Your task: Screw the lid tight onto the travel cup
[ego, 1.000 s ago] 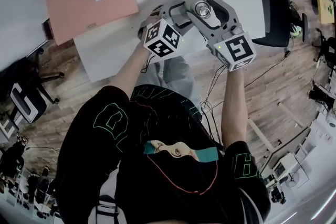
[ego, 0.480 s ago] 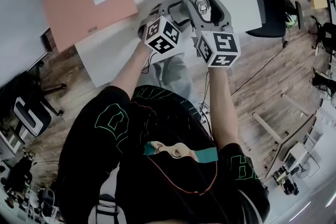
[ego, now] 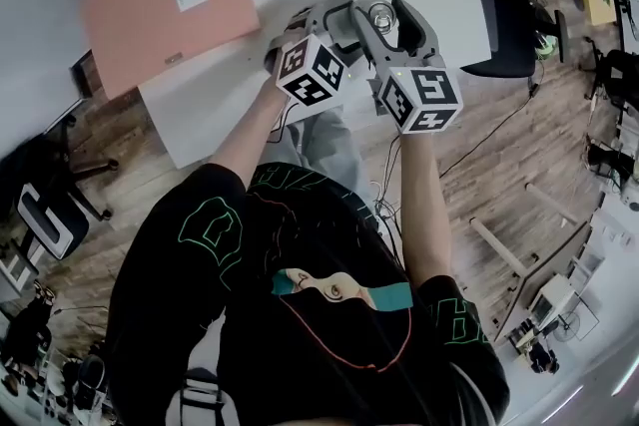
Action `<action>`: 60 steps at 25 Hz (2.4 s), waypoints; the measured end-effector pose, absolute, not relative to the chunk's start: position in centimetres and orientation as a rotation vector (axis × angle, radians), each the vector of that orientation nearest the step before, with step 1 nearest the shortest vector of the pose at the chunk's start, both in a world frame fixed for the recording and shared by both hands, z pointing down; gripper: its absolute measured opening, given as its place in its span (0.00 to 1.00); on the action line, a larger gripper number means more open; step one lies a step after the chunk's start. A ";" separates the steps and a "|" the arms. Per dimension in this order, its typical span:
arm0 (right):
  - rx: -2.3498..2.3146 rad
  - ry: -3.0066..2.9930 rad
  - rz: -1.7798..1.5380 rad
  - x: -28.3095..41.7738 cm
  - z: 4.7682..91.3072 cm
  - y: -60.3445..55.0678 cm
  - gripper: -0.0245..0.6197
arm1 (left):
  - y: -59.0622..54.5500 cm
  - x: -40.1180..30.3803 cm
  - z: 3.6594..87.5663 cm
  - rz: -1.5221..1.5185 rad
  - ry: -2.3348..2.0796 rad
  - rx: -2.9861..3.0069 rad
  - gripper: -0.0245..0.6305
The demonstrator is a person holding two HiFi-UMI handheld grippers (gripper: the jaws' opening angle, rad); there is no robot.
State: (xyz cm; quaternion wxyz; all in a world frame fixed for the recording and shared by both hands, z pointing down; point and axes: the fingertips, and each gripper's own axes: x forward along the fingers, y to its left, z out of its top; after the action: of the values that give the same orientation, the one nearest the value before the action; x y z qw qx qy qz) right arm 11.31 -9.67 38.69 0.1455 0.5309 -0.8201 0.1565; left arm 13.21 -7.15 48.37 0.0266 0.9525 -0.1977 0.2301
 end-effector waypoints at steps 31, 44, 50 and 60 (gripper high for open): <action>0.520 -2.504 0.008 9.1 38.6 -7.3 0.45 | -7.1 13.1 48.9 0.710 -0.694 2.893 0.57; 1.236 -2.397 0.194 9.6 38.7 -8.1 0.45 | -6.6 12.6 49.0 0.772 -0.634 2.945 0.58; 1.538 -2.270 0.267 10.3 38.8 -7.9 0.45 | -6.5 13.3 48.8 0.744 -0.623 2.939 0.60; 1.513 -2.305 0.356 10.6 38.7 -7.7 0.46 | -6.4 13.5 48.8 0.718 -0.563 2.956 0.60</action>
State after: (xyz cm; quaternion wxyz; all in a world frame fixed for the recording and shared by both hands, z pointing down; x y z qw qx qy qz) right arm 10.57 -7.69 38.68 0.1799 0.5354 -0.8156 0.1260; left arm 13.47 -6.39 48.78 0.0240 0.9552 -0.1819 0.2321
